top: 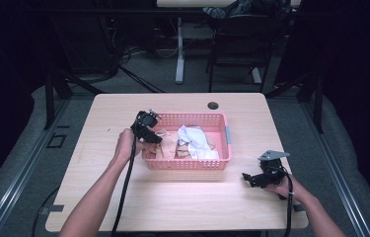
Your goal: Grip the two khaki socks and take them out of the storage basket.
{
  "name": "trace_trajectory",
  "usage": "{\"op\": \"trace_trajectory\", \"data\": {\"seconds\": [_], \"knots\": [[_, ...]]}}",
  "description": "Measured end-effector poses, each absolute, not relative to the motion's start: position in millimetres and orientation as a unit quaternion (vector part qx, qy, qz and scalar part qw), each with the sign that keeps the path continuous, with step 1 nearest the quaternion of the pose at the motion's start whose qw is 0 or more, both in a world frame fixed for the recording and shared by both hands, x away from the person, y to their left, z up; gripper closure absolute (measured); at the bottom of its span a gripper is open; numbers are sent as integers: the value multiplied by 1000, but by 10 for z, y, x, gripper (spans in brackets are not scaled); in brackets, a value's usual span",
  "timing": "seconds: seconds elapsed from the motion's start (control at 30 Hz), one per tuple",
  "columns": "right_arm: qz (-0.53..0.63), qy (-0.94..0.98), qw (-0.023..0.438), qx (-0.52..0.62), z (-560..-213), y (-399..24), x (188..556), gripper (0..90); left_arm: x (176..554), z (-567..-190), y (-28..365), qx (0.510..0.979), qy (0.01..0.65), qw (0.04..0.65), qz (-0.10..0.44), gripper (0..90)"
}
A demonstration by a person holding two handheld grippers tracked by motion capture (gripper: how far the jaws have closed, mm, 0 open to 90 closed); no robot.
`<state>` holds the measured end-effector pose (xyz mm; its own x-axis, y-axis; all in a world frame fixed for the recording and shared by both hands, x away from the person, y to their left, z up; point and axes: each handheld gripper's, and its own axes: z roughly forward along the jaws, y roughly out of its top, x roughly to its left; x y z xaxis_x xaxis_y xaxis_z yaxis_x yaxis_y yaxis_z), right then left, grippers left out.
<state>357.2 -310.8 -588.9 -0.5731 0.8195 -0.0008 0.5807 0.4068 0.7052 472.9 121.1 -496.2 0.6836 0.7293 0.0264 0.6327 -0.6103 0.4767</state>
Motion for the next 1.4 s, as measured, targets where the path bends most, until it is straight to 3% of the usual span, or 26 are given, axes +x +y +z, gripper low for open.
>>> {"op": "trace_trajectory", "data": {"seconds": [0.17, 0.27, 0.83, 1.4], "knots": [[338, 820, 176, 427, -5889, -3108, 3572, 0, 4738, -4992, 1206, 891, 385, 216, 108, 783], [338, 820, 176, 427, -5889, -3108, 3572, 0, 4726, -4971, 1208, 890, 384, 221, 108, 822], [338, 820, 176, 427, -5889, -3108, 3572, 0, 4641, -4442, 1322, 879, 372, 268, 128, 835], [338, 820, 176, 427, -5889, -3108, 3572, 0, 4589, -3814, 1152, 878, 338, 295, 166, 835]]}}
